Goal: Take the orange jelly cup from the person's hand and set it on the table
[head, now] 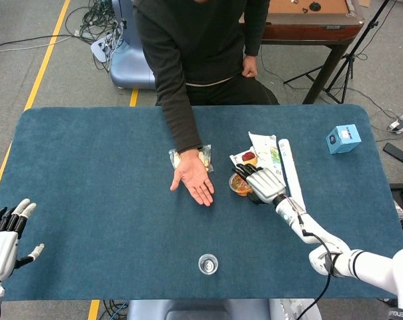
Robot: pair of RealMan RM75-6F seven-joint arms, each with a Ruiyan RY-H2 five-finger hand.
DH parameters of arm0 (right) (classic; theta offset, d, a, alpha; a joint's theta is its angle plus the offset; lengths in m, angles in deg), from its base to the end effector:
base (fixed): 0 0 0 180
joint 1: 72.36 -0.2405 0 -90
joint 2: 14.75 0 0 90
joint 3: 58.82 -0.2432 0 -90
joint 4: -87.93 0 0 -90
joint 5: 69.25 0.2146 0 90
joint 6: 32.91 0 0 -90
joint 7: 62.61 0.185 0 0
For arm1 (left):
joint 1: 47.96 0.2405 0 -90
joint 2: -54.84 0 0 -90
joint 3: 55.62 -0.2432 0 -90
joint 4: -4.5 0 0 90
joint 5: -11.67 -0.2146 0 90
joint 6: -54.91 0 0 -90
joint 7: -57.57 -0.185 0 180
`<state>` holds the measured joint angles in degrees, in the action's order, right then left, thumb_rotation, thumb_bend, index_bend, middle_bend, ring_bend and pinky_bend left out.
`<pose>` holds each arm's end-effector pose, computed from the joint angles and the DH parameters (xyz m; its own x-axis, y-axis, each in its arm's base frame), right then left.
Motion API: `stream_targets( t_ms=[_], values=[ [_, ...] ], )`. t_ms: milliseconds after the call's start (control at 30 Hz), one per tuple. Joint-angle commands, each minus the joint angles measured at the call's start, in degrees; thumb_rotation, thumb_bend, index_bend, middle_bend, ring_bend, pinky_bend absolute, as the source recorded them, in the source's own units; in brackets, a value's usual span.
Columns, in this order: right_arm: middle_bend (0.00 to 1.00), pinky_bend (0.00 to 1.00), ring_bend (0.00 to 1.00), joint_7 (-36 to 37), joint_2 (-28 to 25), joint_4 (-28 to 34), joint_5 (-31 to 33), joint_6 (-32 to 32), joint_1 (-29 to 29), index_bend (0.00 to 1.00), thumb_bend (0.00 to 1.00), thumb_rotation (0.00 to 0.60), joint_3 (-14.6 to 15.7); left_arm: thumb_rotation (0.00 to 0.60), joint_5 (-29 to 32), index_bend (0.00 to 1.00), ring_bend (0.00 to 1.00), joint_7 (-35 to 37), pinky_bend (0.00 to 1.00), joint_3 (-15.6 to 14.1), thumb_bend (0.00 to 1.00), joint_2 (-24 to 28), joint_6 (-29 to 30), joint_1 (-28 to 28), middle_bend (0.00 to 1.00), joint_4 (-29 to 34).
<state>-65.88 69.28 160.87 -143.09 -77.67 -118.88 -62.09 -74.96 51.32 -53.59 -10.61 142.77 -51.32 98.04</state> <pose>-0.1781 -0.3959 -0.0308 0.5770 -0.3433 0.7411 -0.7911 -0.4607 0.4024 -0.2962 0.2100 0.1447 0.4556 -0.0187 0.8900 0.8902 0.0039 -0.4556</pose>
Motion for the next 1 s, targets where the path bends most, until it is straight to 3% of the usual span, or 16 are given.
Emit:
stream_targets(
  t_ms=[33, 333, 667, 1000],
  values=[
    [0.0, 0.2, 0.0, 0.0, -0.7, 1.2, -1.0, -1.5, 0.9, 0.0, 0.45, 0.6, 0.1, 0.6, 0.0, 0.11, 0.09, 0.1, 0.03, 0.0, 0.21, -0.1, -0.1, 0.0, 0.07, -0.1],
    [0.0, 0.19, 0.0, -2.7, -9.1, 11.7, -1.5, -9.6, 6.0, 0.0, 0.45, 0.6, 0.0, 0.6, -0.1, 0.11, 0.09, 0.4, 0.03, 0.1, 0.21, 0.1, -0.1, -0.1, 0.07, -0.2],
    [0.0, 0.19, 0.0, -8.1, -22.0, 25.3, -2.5, -27.2, 18.9, 0.0, 0.45, 0.6, 2.3, 0.6, -0.1, 0.11, 0.09, 0.9, 0.03, 0.5, 0.21, 0.0, -0.2, -0.5, 0.07, -0.3],
    [0.02, 0.19, 0.0, -7.0, -26.2, 27.5, -6.5, -42.1, 32.1, 0.0, 0.45, 0.6, 6.0, 0.6, -0.8, 0.11, 0.09, 0.5, 0.03, 0.7, 0.21, -0.1, -0.5, -1.2, 0.07, 0.2]
  ],
)
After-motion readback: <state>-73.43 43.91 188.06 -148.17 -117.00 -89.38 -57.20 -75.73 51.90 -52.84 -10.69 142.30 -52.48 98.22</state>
